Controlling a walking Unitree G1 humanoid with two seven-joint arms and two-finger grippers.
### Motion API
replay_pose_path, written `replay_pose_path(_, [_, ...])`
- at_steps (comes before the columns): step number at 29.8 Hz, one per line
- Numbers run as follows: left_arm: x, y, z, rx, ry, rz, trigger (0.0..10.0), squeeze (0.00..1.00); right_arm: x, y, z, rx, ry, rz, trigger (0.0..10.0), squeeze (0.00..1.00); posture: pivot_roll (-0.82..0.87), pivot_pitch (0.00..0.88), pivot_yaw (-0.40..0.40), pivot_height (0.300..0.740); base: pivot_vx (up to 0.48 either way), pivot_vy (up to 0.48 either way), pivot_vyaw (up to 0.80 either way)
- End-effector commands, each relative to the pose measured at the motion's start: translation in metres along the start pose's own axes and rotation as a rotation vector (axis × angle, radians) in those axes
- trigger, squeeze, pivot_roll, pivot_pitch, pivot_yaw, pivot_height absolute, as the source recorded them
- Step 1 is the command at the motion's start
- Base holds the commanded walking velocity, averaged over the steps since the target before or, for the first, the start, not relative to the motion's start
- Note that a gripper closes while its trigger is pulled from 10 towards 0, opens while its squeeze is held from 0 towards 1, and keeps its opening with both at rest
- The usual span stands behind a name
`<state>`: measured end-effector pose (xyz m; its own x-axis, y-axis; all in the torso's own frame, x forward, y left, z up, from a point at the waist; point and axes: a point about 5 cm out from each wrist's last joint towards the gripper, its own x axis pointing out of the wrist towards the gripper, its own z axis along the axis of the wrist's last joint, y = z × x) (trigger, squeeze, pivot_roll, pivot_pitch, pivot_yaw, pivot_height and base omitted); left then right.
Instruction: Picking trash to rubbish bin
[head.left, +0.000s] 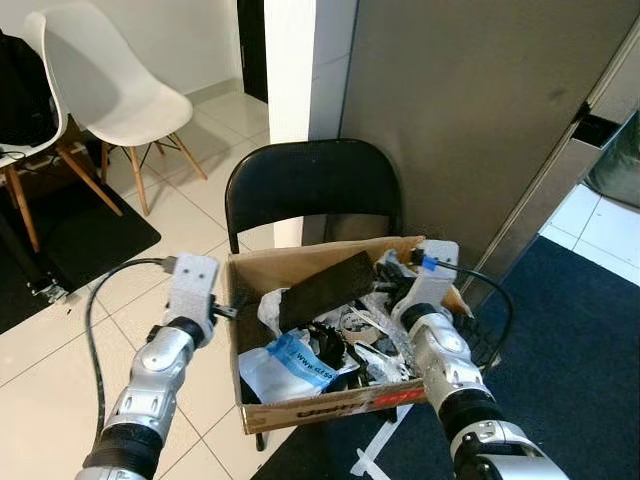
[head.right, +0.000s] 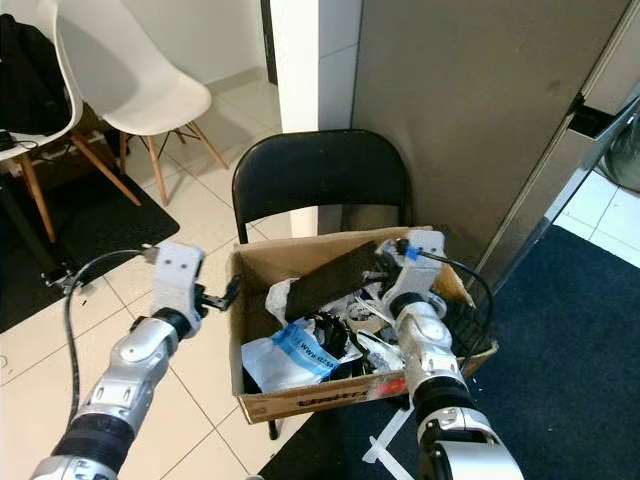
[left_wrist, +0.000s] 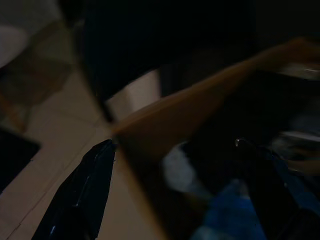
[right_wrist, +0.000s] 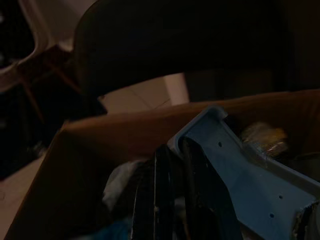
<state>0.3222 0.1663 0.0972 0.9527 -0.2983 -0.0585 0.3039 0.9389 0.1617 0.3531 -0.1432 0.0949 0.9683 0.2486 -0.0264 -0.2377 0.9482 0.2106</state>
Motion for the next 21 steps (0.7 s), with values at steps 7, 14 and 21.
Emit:
replay_pose_path(7, [-0.002, -0.02, 0.0, 0.013, -0.021, -0.145, 10.0, 0.0, -0.002, 0.01, -0.025, -0.07, 0.157, 0.066, 10.0, 0.0, 0.06, 0.131, 0.003, 0.74, 0.0, 0.0, 0.0])
replay_pose_path(14, [-0.003, -0.021, 0.001, 0.011, -0.024, -0.152, 10.0, 0.0, -0.001, 0.005, -0.023, -0.046, 0.147, 0.025, 10.0, 0.0, 0.06, 0.134, 0.002, 0.74, 0.0, 0.0, 0.0])
replay_pose_path(21, [-0.004, -0.021, 0.0, 0.014, -0.021, -0.158, 10.0, 0.0, 0.0, 0.005, -0.018, 0.004, 0.098, 0.024, 10.0, 1.0, 0.06, 0.137, 0.003, 0.74, 0.0, 0.0, 0.0])
